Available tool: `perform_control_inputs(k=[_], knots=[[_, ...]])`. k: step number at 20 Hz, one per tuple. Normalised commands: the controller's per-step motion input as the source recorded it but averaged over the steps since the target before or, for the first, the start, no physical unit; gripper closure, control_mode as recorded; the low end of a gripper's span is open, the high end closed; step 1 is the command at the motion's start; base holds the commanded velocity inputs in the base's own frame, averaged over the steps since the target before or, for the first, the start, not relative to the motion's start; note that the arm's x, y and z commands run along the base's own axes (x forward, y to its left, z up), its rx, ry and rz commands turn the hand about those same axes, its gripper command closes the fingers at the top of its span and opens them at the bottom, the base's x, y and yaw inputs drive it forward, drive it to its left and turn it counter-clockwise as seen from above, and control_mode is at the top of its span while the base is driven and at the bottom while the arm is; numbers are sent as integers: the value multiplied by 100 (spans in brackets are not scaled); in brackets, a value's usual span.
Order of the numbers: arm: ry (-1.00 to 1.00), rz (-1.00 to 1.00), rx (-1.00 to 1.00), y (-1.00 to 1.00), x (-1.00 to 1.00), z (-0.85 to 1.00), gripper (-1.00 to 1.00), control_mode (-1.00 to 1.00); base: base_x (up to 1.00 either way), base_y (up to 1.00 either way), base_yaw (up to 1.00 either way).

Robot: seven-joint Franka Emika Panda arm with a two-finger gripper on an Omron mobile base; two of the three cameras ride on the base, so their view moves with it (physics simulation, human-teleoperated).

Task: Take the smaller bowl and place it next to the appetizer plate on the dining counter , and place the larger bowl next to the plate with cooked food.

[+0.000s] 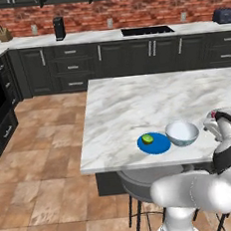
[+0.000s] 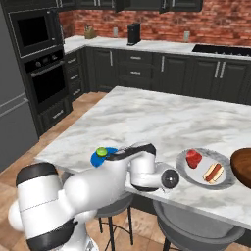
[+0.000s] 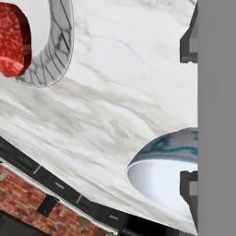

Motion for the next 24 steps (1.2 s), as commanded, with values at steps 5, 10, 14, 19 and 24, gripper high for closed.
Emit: perform_control_inputs(k=[5,10,14,19,24], knots=[[-15,-6,0,1,-85,94,-100,-100,0,0,0],[3,-3,0,7,-98,100,-100,-100,0,0,0],[0,0,0,58,-100,93,-100,-100,0,0,0],[1,0,-14,95,-81,97,-100,-100,0,0,0],[5,4,-32,85,-54,100,-100,-100,0,0,0]])
